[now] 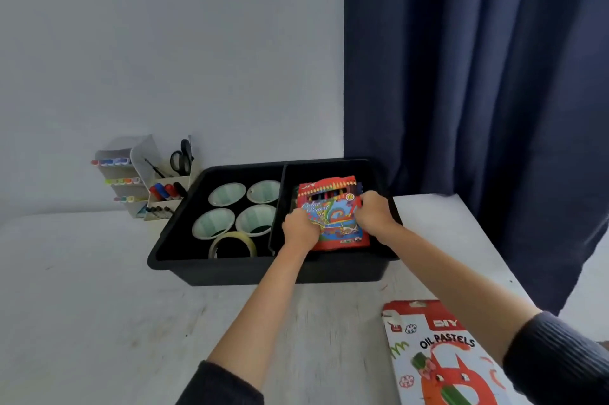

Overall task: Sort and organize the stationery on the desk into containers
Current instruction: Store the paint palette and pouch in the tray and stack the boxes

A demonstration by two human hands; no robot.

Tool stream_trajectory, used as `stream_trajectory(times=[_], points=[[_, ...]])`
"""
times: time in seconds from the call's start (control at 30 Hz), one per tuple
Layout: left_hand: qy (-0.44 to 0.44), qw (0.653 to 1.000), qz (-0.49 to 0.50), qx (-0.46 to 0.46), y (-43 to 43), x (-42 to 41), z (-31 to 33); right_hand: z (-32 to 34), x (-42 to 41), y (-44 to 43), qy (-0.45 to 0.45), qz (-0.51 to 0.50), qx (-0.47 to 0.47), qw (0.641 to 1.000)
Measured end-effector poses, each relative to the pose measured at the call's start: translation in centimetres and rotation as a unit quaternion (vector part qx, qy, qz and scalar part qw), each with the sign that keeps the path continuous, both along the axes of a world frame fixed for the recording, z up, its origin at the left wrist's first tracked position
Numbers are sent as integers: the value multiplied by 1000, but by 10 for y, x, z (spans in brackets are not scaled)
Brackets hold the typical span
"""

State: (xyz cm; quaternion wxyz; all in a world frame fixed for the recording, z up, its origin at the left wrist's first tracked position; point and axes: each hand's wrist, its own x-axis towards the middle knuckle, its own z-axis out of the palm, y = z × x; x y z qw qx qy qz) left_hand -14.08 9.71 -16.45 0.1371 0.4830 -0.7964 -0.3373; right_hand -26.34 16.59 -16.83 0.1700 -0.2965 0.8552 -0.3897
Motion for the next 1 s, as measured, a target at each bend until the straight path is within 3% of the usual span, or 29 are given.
stream_trajectory(times=[0.3,0.6,0.7,0.87,1.0], points=[[-156,978,-72,-115,-2,-8,-6,-14,3,-11,153,41,102,982],[-210,957,-77,-184,4,-6,6,-12,4,-4,136,118,119,976],[-131,964,-68,-223,19,2,20,-3,8,5,118,149,102,976],[99,981,-19,-168,52,29,28,33,21,53,26,119,-71,990],[275,952,22,-134,92,56,21,51,30,116,-3,58,-185,981]])
